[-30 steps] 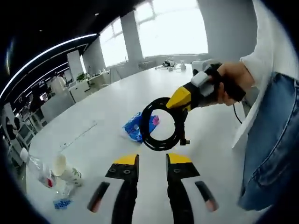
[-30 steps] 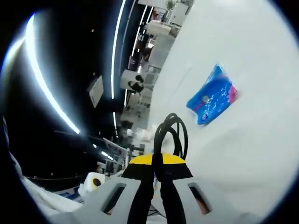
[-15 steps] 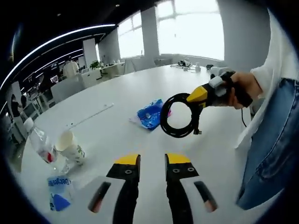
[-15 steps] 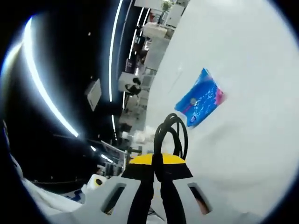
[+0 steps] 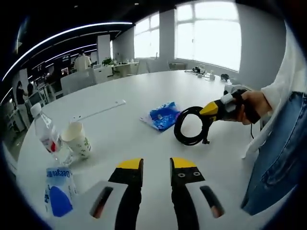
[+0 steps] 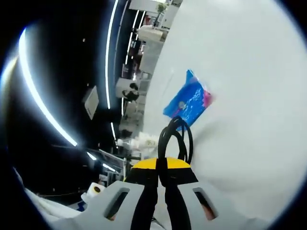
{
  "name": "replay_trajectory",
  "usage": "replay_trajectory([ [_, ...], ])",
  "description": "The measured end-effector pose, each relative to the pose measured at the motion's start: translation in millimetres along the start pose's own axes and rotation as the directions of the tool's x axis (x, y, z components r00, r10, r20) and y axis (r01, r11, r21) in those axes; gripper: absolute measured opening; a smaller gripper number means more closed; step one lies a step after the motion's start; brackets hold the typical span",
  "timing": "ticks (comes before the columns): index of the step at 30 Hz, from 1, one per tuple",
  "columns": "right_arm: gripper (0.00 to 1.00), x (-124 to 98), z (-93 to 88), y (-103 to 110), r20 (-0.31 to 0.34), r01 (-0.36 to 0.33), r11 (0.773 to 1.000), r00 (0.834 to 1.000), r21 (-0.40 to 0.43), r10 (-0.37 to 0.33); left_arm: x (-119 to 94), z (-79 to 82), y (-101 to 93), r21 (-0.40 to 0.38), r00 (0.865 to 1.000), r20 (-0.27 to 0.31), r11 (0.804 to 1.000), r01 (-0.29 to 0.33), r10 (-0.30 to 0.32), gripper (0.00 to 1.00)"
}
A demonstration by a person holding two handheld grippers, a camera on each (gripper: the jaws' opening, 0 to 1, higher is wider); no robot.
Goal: Arrange the tabletop items into an orderly group along one side of the table until the central work area is clear of visible clutter.
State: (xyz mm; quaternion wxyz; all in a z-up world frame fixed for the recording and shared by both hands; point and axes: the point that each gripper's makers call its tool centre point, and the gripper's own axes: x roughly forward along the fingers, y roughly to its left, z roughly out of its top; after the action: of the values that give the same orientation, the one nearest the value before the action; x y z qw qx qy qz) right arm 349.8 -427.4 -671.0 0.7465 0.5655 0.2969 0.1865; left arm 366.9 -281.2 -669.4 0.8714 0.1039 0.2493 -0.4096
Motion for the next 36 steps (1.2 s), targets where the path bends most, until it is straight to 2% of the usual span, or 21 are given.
replay_trajectory([
  [5,0.00,3.0,-2.1,6.1,0.014,-0.021,1.000,1.000,0.007,0.021,0.3,-1.4,0.9,-0.022,1.000,0.001,1.000,0.003,-0.003,0.20],
  [14,0.00,2.8,3.6,-5.3,0.009,-0.011,1.000,1.000,0.012,0.011,-0.8,-1.8,3.1,-0.037,1.000,0.003,0.999,-0.005,0.005,0.20],
  [22,0.01,-5.6,7.2,-23.2,0.037,0.067,0.997,0.997,0.027,-0.068,-0.2,-5.0,2.5,-0.044,1.000,-0.005,0.999,-0.003,0.003,0.20],
  [25,0.01,-8.1,4.4,-30.9,0.035,0.126,0.992,0.991,0.013,-0.126,0.3,-4.5,1.6,-0.044,1.000,-0.004,0.999,0.001,-0.001,0.20],
  [27,0.01,-11.6,4.3,-42.6,0.044,0.202,0.979,0.979,-0.018,-0.201,0.3,-3.8,1.7,-0.046,1.000,-0.002,0.999,0.002,-0.002,0.20],
  [28,0.01,-12.5,4.4,-45.9,0.046,0.217,0.976,0.975,-0.020,-0.216,0.2,-3.3,1.8,-0.047,1.000,0.000,0.999,0.003,-0.003,0.20],
  [32,0.01,-13.8,10.0,-58.3,0.061,0.221,0.975,0.974,-0.003,-0.220,-0.3,-2.9,1.5,-0.053,1.000,0.000,0.999,0.002,-0.002,0.20],
  [36,0.01,-15.4,14.9,-72.6,0.072,0.254,0.967,0.965,0.003,-0.253,-0.2,-4.7,1.2,-0.057,1.000,-0.005,0.998,0.004,-0.004,0.20],
])
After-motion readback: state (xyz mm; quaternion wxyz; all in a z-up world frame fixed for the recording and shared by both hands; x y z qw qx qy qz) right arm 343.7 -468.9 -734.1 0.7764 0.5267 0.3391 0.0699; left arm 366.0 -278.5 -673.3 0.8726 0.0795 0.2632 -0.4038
